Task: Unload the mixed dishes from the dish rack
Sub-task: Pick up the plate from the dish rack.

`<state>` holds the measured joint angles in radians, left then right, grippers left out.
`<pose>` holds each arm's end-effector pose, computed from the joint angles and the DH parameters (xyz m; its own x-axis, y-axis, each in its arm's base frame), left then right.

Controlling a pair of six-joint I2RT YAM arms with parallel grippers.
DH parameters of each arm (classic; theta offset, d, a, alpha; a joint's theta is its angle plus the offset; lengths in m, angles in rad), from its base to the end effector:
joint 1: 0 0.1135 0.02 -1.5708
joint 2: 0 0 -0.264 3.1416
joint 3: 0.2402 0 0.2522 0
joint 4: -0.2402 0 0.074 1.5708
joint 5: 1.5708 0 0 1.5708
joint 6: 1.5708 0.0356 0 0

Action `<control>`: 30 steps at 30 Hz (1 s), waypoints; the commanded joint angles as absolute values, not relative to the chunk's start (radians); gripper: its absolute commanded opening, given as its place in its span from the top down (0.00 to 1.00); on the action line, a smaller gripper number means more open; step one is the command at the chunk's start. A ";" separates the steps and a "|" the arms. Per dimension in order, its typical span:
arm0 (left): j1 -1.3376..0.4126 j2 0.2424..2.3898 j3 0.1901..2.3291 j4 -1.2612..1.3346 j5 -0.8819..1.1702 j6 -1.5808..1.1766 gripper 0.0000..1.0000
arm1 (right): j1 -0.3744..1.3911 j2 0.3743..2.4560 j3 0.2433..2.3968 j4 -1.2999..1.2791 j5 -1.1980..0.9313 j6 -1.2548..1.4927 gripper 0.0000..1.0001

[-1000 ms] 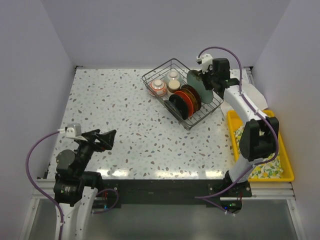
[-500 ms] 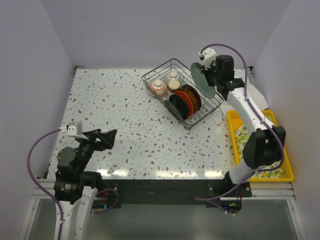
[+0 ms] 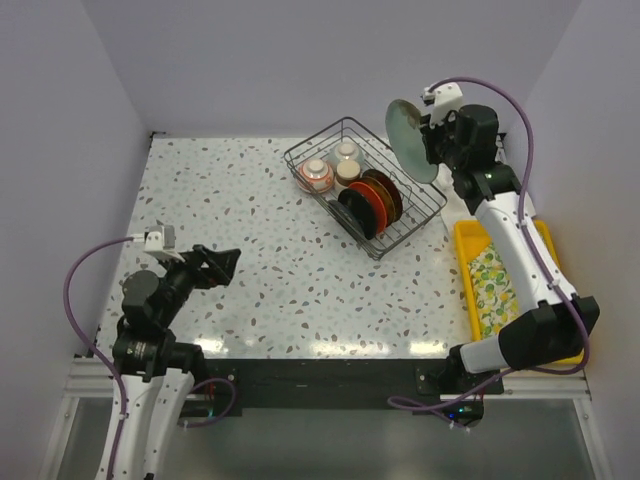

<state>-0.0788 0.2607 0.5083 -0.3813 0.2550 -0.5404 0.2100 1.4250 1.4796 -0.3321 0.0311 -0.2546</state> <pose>0.0942 -0.0164 0.2853 -0.2814 -0.4772 -0.8326 0.2107 0.8157 -0.5387 0.3214 0.0674 0.4180 -0.2142 -0.3030 -0.9286 -0.2408 0.9377 -0.2505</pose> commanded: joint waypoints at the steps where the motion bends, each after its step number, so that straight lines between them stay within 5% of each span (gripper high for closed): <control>1: -0.071 0.328 0.535 -0.229 0.278 -0.564 0.00 | 0.212 1.333 1.473 -0.163 -0.115 -0.008 1.00; 15: -0.132 0.632 0.549 0.139 0.446 -0.710 0.00 | 0.334 1.258 1.108 0.176 -0.442 0.628 1.00; 30: -0.204 0.816 0.437 0.420 0.482 -0.902 0.06 | 0.465 1.308 0.844 0.584 -0.511 0.975 1.00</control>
<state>-0.1738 0.7895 0.4625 0.3061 0.4805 -0.8387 0.4431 1.3262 0.8364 0.3019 -0.4656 0.8440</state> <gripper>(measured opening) 0.961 0.240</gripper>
